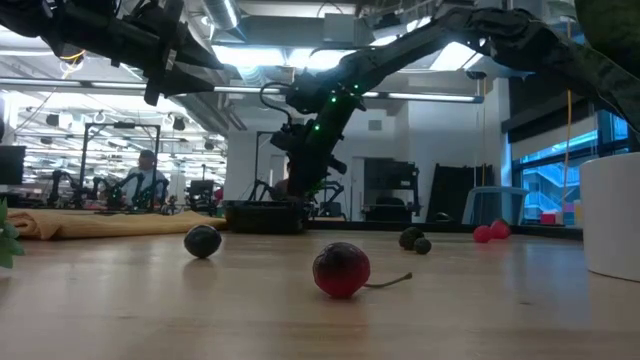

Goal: Pick and placing Produce into tupperware
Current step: Put the top red raspberry into the black bin

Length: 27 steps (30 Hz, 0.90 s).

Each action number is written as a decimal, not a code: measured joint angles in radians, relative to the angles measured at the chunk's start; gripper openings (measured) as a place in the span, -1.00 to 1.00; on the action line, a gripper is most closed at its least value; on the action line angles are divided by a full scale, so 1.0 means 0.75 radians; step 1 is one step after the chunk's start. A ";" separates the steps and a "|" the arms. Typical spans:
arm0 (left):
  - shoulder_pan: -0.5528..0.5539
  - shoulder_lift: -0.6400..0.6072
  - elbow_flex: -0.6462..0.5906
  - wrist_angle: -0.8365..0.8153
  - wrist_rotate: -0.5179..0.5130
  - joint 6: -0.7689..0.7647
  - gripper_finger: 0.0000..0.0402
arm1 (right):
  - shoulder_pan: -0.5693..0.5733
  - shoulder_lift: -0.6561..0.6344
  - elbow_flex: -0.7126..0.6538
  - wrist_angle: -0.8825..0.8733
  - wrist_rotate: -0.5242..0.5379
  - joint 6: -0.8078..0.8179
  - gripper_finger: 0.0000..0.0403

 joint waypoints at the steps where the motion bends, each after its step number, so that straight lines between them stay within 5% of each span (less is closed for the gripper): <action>1: 0.000 0.000 0.000 0.000 0.000 0.000 0.19 | 0.000 0.000 0.000 -0.005 0.000 0.001 -0.50; 27: 0.001 0.000 0.000 0.000 0.000 0.000 0.19 | -0.001 0.046 -0.002 -0.024 0.000 0.017 -0.47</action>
